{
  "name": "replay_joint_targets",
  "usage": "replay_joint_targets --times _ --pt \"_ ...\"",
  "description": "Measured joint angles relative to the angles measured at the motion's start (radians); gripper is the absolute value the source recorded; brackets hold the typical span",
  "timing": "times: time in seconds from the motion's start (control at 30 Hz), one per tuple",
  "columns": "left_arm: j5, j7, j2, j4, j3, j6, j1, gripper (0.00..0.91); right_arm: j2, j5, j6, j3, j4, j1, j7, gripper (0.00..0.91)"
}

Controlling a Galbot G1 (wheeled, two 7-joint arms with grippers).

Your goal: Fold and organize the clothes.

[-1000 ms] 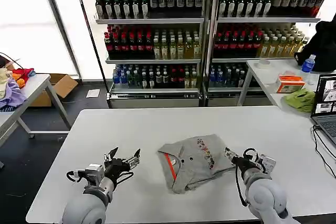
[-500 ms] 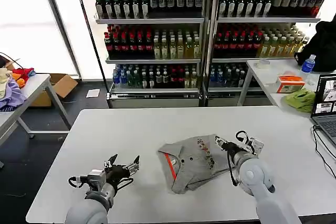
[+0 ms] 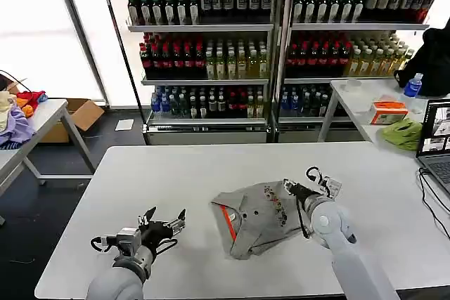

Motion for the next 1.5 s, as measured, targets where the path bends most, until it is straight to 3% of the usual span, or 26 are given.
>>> replay_joint_targets --times 0.07,0.17,0.2,0.23,0.3,1.27,1.3,1.37,1.5 --pt "0.0 -0.001 0.0 0.001 0.0 0.0 -0.001 0.907 0.0 -0.002 0.0 -0.006 -0.005 0.002 -0.003 0.564" --pt "-0.002 -0.001 0.0 0.002 0.0 0.0 -0.002 0.907 0.0 -0.004 0.0 -0.014 -0.015 0.007 -0.004 0.433" --pt "-0.002 -0.001 0.0 0.002 0.0 0.0 -0.003 0.907 0.001 -0.005 0.0 -0.016 -0.019 0.01 -0.004 0.312" --pt "-0.002 -0.001 0.001 0.002 0.0 0.0 -0.003 0.907 0.001 -0.005 0.0 -0.018 -0.022 0.012 -0.004 0.121" --pt "-0.004 -0.001 0.002 0.003 -0.001 0.0 -0.005 0.907 0.002 -0.006 0.0 -0.022 -0.027 0.014 -0.005 0.0" --pt "-0.003 -0.006 -0.006 -0.005 0.001 0.0 0.001 0.907 -0.068 -0.019 -0.001 0.019 0.09 -0.112 0.005 0.0" --pt "-0.003 -0.006 -0.006 -0.005 0.002 0.0 0.002 0.907 -0.068 -0.022 -0.001 0.024 0.097 -0.122 0.003 0.03" --pt "-0.003 -0.006 -0.007 -0.007 0.003 0.0 0.004 0.907 -0.07 -0.029 0.0 0.032 0.107 -0.143 0.0 0.907" --pt "-0.003 -0.005 -0.006 -0.013 0.003 0.0 0.008 0.907 -0.078 -0.041 0.0 0.051 0.126 -0.168 -0.012 0.907"
